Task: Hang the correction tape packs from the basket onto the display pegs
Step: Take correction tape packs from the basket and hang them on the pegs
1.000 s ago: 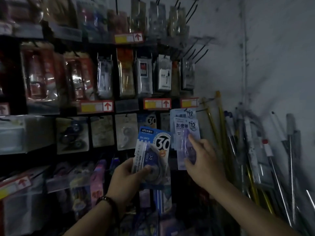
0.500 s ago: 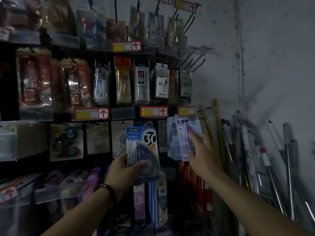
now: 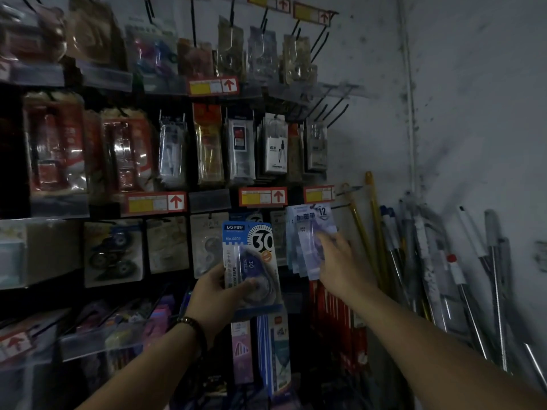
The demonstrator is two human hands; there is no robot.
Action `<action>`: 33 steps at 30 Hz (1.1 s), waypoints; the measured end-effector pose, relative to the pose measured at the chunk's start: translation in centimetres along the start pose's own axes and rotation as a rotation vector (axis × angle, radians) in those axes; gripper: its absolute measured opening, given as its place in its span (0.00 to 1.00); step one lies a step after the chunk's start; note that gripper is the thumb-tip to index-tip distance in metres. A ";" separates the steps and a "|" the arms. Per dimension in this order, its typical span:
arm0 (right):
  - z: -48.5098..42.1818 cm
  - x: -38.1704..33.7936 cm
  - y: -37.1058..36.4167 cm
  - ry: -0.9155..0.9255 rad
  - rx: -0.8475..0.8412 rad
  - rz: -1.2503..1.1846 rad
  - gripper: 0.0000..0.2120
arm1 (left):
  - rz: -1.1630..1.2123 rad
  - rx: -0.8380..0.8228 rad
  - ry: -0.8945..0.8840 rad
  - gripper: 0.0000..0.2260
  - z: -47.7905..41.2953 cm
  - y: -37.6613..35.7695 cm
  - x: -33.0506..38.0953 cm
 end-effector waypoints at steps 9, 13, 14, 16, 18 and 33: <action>8.9 -5.9 1.8 0.418 0.008 -0.235 0.34 | -0.001 0.032 0.026 0.06 0.7 0.1 -0.3; 10.5 -6.7 0.3 0.378 -0.061 -0.285 0.41 | 0.095 0.016 0.046 0.07 0.9 -1.0 0.1; 10.5 -6.9 0.1 0.352 -0.068 -0.317 0.40 | 0.099 0.020 0.048 0.06 0.9 -1.0 0.2; 10.3 -7.1 -0.1 0.321 -0.072 -0.359 0.39 | 0.051 0.034 0.040 0.06 0.7 -0.9 0.1; 9.9 -7.6 -0.2 0.302 -0.034 -0.363 0.38 | -0.069 0.044 -0.006 0.05 0.3 -0.3 -0.2; 8.0 -9.8 -1.1 0.167 0.123 -0.235 0.35 | -0.780 -0.056 -0.221 0.02 1.5 3.7 -1.5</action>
Point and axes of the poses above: each hand's wrist, its own z-axis away from the middle knuckle, its own y-axis out of the back of the hand, x = y × z, the point moved 1 cm from there along -z, towards the middle knuckle, and after that the axes turned 14 degrees about -y, right-handed, at the moved point
